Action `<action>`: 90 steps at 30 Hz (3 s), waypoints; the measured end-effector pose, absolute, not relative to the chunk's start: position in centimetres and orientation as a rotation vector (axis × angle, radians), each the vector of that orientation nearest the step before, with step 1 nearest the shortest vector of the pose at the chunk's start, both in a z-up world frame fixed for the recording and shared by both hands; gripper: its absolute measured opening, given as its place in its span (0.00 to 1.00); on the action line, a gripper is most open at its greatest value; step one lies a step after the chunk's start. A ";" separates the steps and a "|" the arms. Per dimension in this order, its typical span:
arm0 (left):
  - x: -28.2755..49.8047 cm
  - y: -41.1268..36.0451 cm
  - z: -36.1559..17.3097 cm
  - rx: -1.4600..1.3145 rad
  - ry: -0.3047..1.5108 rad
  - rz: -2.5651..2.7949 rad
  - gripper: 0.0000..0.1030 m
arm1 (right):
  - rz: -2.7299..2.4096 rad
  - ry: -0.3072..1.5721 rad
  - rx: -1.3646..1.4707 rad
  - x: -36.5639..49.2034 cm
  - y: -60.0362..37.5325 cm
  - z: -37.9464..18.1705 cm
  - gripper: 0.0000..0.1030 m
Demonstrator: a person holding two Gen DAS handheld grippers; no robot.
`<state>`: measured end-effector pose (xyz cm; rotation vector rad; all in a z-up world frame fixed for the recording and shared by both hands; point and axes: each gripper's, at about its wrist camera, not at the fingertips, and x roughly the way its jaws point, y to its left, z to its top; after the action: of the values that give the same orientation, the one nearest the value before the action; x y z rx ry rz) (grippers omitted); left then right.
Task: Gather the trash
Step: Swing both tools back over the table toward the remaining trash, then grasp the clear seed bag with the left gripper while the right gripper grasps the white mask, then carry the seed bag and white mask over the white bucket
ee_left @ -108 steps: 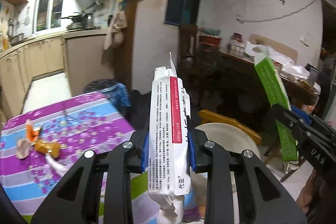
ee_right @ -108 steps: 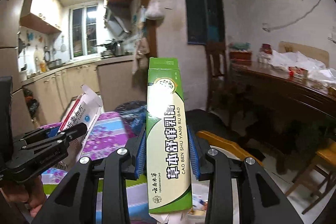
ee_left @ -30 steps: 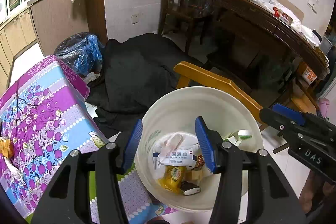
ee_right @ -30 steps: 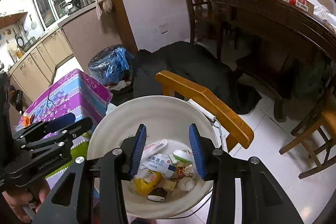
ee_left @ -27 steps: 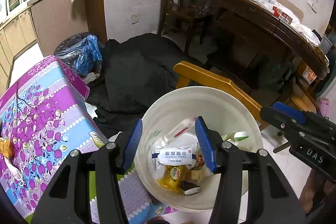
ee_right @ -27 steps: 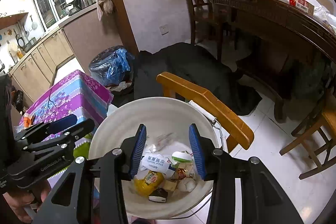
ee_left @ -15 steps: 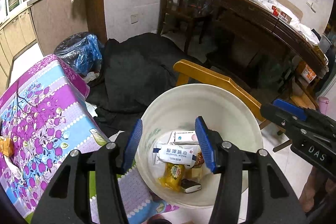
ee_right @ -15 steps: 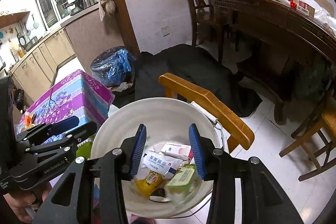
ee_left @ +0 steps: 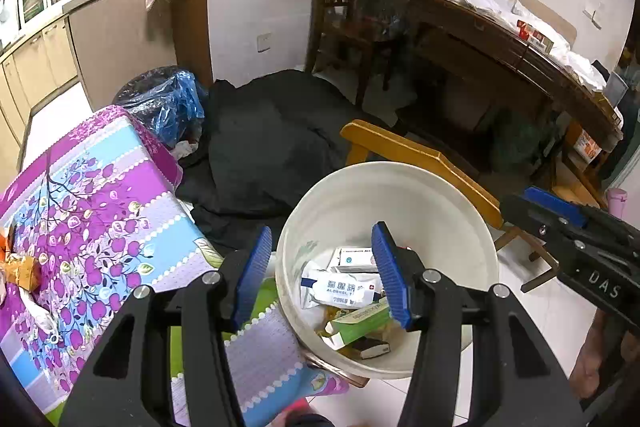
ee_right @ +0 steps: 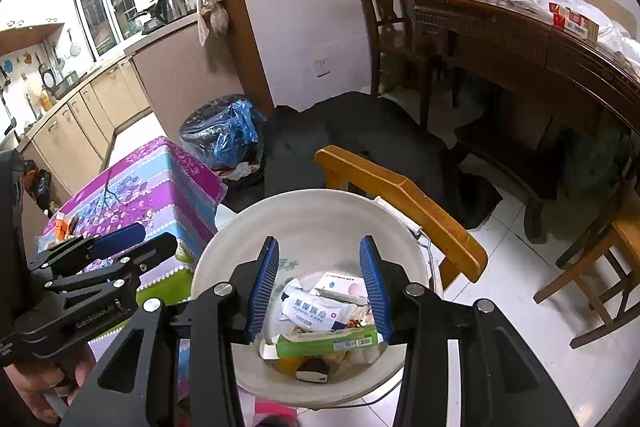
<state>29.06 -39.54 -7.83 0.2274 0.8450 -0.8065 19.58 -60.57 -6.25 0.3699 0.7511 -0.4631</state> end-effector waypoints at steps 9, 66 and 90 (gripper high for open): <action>29.0 -38.8 -7.4 0.223 0.837 -0.801 0.49 | -0.465 0.742 0.357 19.2 -59.9 -5.8 0.46; 51.7 2.8 -17.4 0.107 0.856 -0.311 0.41 | 0.290 0.945 -0.169 48.6 -18.8 -17.7 0.27; 34.3 2.1 -11.4 0.042 0.621 -0.216 0.39 | 0.170 0.719 0.080 34.0 -21.9 -12.7 0.23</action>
<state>34.29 2.08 -11.36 0.0417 0.6206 -0.2163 33.98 -21.90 -12.66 0.0795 0.7190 0.1696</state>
